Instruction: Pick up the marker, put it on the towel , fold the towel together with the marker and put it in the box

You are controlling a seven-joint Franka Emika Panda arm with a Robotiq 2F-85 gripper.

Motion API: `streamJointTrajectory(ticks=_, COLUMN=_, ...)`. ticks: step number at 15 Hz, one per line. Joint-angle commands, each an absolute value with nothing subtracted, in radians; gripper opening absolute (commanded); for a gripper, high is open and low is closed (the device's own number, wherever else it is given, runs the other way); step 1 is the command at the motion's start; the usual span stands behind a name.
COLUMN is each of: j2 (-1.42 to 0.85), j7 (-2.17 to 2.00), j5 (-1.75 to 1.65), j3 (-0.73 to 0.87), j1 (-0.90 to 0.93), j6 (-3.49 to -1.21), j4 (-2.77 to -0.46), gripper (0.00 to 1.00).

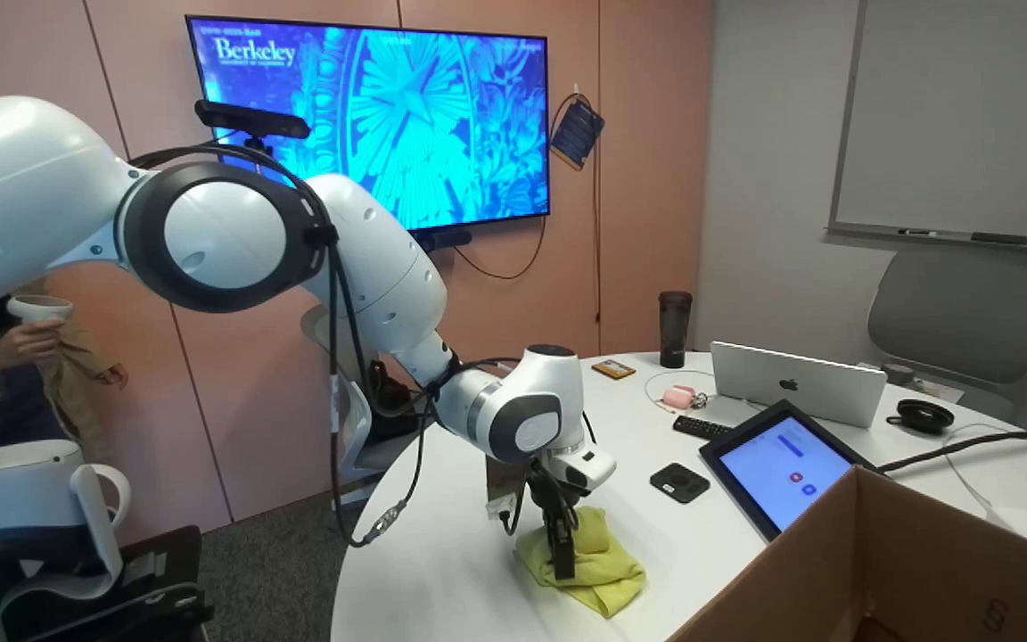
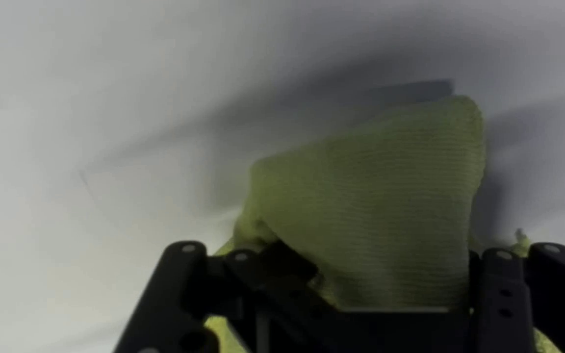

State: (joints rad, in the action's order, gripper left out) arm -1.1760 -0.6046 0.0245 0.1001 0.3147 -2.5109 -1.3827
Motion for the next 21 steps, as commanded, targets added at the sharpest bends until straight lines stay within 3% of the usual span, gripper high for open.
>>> streamJointTrajectory(ticks=1, j2=-1.195, j7=-0.600, j5=0.031, j3=0.097, j1=0.306, j6=-2.485, j4=-1.355, gripper=0.11)
streamJointTrajectory(ticks=4, j2=-1.155, j7=-0.571, j5=0.035, j3=0.082, j1=0.290, j6=-2.485, j4=-1.396, gripper=0.06)
streamJointTrajectory(ticks=6, j2=-1.101, j7=-0.546, j5=0.033, j3=0.076, j1=0.283, j6=-2.484, j4=-1.450, gripper=0.10)
streamJointTrajectory(ticks=21, j2=-0.437, j7=-0.599, j5=-0.088, j3=0.199, j1=0.304, j6=-2.418, j4=-1.922, gripper=0.10)
